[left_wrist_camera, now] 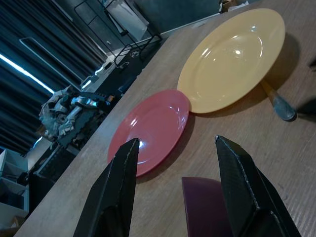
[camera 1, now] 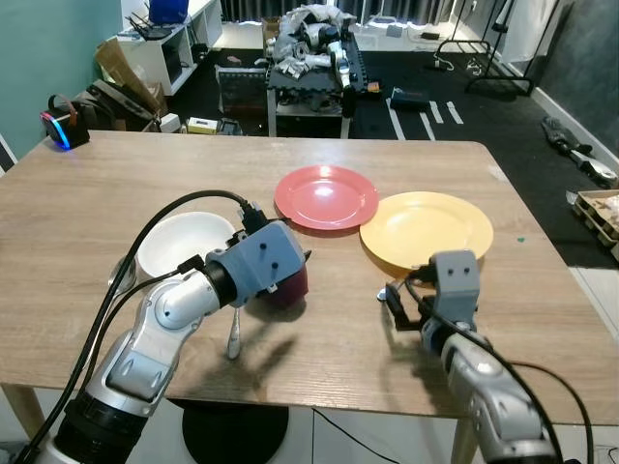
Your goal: Setting the table
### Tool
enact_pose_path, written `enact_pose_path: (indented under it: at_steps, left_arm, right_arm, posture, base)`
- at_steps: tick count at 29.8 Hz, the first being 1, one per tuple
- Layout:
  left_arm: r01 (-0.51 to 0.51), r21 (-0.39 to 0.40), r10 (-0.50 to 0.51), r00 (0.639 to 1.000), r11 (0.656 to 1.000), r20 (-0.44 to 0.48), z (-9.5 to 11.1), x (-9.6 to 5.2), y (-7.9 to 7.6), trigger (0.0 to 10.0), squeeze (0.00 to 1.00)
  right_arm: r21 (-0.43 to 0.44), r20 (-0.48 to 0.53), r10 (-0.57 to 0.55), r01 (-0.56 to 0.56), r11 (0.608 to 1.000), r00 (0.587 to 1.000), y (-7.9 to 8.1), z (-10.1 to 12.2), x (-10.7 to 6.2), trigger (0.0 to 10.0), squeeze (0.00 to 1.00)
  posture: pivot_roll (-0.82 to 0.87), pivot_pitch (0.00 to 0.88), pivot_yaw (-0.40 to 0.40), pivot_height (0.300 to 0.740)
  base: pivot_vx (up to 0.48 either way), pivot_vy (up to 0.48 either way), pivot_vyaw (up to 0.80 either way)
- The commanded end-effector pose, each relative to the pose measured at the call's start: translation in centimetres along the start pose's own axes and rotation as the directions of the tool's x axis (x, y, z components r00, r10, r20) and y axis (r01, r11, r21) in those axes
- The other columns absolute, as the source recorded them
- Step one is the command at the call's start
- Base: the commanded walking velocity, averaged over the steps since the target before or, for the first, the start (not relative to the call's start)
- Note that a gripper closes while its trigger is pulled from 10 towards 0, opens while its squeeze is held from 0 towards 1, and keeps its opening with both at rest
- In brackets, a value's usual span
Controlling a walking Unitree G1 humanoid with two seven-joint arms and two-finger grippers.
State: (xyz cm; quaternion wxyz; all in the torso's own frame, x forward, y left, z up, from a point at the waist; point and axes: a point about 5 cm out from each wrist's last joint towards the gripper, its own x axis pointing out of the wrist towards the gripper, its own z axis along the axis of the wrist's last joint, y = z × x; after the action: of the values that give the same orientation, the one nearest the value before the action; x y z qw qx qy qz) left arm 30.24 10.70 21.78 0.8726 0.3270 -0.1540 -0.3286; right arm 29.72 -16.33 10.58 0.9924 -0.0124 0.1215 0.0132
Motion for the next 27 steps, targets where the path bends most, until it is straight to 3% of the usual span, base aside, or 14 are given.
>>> enact_pose_path:
  at_steps: [1, 4, 9, 19, 21, 27]
  left_arm:
    - [0.009, 0.005, -0.009, 1.0, 1.0, -0.026, -0.4, 0.1, -0.1, 10.0, 0.0]
    - [0.008, 0.005, -0.008, 1.0, 1.0, -0.026, -0.4, 0.2, -0.1, 10.0, 0.0]
    - [0.006, 0.008, -0.006, 1.0, 1.0, -0.024, -0.3, 0.3, 0.0, 10.0, 0.0]
    - [-0.004, 0.015, 0.004, 1.0, 1.0, -0.03, -0.2, 0.3, 0.1, 10.0, 0.0]
    - [-0.008, 0.016, 0.008, 0.999, 1.0, -0.033, -0.2, 0.3, 0.1, 10.0, 0.0]
    - [-0.011, 0.014, 0.012, 0.999, 1.0, -0.035, -0.1, 0.1, 0.1, 10.0, 0.0]
  right_arm:
    - [0.009, -0.035, -0.018, 0.018, 1.0, 0.999, 0.5, -0.8, -0.1, 10.0, 0.0]
    - [0.046, -0.06, -0.018, 0.02, 0.999, 0.998, 1.2, -1.3, -0.1, 10.0, 0.0]
    - [0.254, -0.122, 0.007, 0.024, 0.967, 0.993, 3.1, -1.7, 1.1, 10.0, 0.0]
    - [0.169, -0.13, -0.042, 0.064, 0.984, 0.991, 4.1, -1.4, 2.9, 10.0, 0.0]
    - [0.103, -0.14, -0.105, 0.12, 0.987, 0.985, 3.9, -1.7, 3.4, 10.0, 0.0]
    - [0.056, -0.163, -0.182, 0.193, 0.98, 0.97, 2.8, -2.3, 3.9, 10.0, 0.0]
  posture:
    - [-0.01, 0.002, 0.072, 0.74]
    - [-0.01, 0.001, 0.073, 0.74]
    - [0.0, 0.0, 0.07, 0.74]
    - [0.02, 0.0, 0.061, 0.74]
    - [0.03, 0.0, 0.059, 0.74]
    - [0.04, 0.001, 0.055, 0.74]
  base:
    - [0.0, 0.0, 0.0]
    - [0.0, 0.0, 0.0]
    - [0.0, 0.0, 0.0]
    - [0.0, 0.0, 0.0]
    - [0.0, 0.0, 0.0]
    - [0.0, 0.0, 0.0]
